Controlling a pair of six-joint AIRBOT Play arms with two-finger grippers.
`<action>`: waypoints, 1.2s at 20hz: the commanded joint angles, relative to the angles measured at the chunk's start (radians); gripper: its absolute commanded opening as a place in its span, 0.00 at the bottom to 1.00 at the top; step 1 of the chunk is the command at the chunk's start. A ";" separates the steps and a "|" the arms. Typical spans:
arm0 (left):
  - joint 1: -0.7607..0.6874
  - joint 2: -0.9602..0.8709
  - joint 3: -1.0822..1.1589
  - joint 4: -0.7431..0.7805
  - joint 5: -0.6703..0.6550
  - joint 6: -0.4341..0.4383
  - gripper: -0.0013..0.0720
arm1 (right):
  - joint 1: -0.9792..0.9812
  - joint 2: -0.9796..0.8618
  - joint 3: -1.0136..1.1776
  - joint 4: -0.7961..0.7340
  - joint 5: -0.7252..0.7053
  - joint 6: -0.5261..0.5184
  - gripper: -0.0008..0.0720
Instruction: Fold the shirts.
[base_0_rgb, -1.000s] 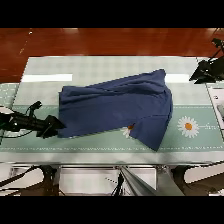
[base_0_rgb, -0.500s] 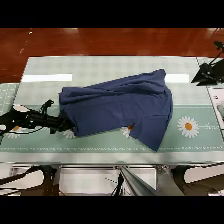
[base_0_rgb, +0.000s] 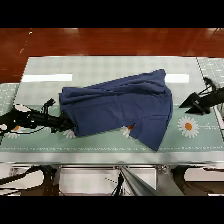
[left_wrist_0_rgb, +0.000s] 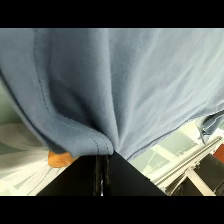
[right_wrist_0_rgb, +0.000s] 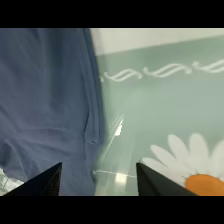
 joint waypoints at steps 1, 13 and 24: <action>0.000 0.000 0.001 0.000 -0.003 0.007 0.04 | 0.050 0.018 -0.155 0.056 -0.117 -0.045 0.74; 0.000 0.067 0.085 -0.003 -0.003 0.048 0.04 | 0.217 0.093 -0.202 0.170 -0.283 -0.006 0.05; 0.000 0.741 0.965 0.024 0.287 0.084 0.04 | 0.212 0.702 0.537 0.269 -0.607 -0.140 0.05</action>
